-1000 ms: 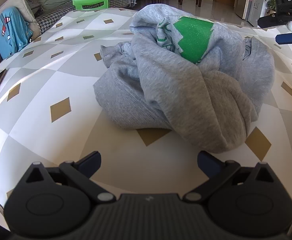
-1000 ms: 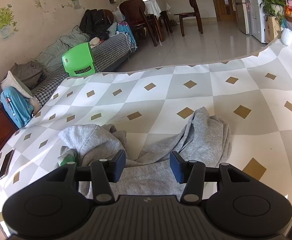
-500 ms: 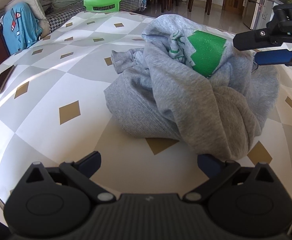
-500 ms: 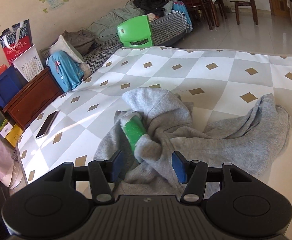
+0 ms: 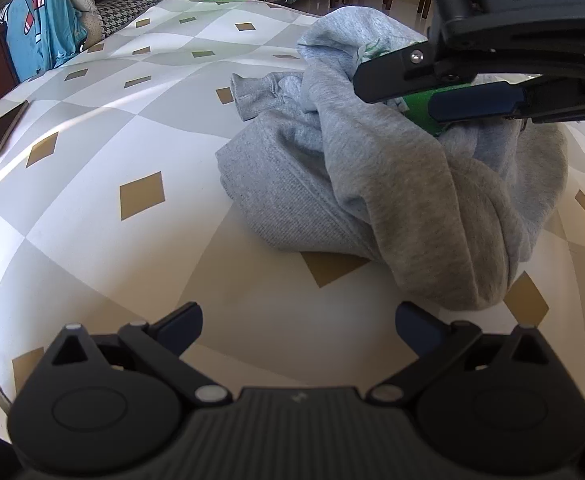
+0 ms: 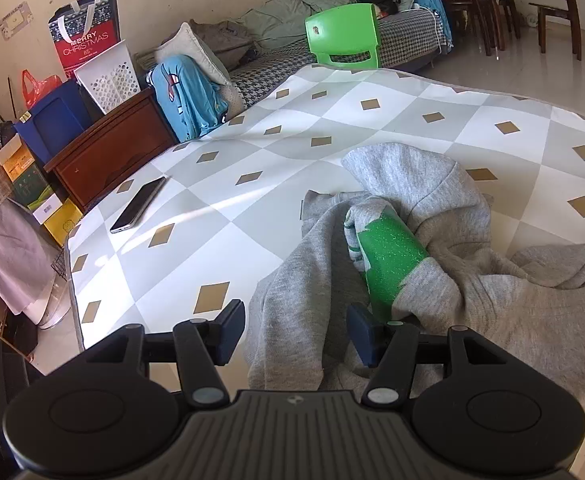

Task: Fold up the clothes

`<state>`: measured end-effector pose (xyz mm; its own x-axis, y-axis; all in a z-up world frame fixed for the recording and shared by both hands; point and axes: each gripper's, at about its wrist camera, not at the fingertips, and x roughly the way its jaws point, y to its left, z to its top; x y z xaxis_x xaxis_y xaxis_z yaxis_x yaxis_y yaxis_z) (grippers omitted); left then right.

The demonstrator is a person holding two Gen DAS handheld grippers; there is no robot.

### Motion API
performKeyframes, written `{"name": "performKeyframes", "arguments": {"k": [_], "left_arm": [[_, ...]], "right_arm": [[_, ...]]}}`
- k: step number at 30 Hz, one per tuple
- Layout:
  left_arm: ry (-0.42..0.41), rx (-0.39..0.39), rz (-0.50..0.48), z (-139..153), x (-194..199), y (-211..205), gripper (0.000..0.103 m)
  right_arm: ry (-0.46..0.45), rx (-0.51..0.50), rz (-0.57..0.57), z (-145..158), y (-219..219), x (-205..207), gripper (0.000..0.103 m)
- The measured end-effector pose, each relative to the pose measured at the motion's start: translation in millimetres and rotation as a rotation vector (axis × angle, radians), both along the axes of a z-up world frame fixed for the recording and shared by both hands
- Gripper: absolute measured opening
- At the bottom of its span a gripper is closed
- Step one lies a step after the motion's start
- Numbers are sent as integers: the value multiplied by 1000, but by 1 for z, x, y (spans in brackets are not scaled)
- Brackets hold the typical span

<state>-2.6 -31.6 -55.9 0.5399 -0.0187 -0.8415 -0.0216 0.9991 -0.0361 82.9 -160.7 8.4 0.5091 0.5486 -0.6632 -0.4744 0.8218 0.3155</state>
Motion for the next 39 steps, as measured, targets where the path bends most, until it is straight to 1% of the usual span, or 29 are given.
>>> {"name": "performKeyframes", "arguments": {"k": [3,11,17,18,20,21,23,25,29,35,39], "left_arm": [[11,12,10,-2,0,5,103],[42,7,51,-7,2,24,103],[53,-8,63,-8,2,30,103],[53,-8,62,-8,2,31,103],[53,-10,62,-7,3,31,103],[52,-11,61,-7,3,31,103],[50,-12,61,-7,4,31,103],[50,-15,64,-7,4,31,103],[48,-18,69,-7,6,31,103],[32,-3,84,-6,6,34,103],[12,12,116,-2,6,40,103]], "right_arm": [[17,-14,-15,-8,7,9,59],[26,-35,-32,-23,27,25,63],[33,-70,-62,-38,43,35,62],[35,-73,-70,-40,44,36,61],[51,-59,-88,-42,43,39,47],[57,-53,-95,-42,43,40,43],[65,-46,-105,-41,40,42,23],[64,-38,-116,-39,35,43,11],[53,13,-90,-30,28,41,7],[18,114,-10,0,14,26,7],[-4,133,37,20,1,6,7]]}}
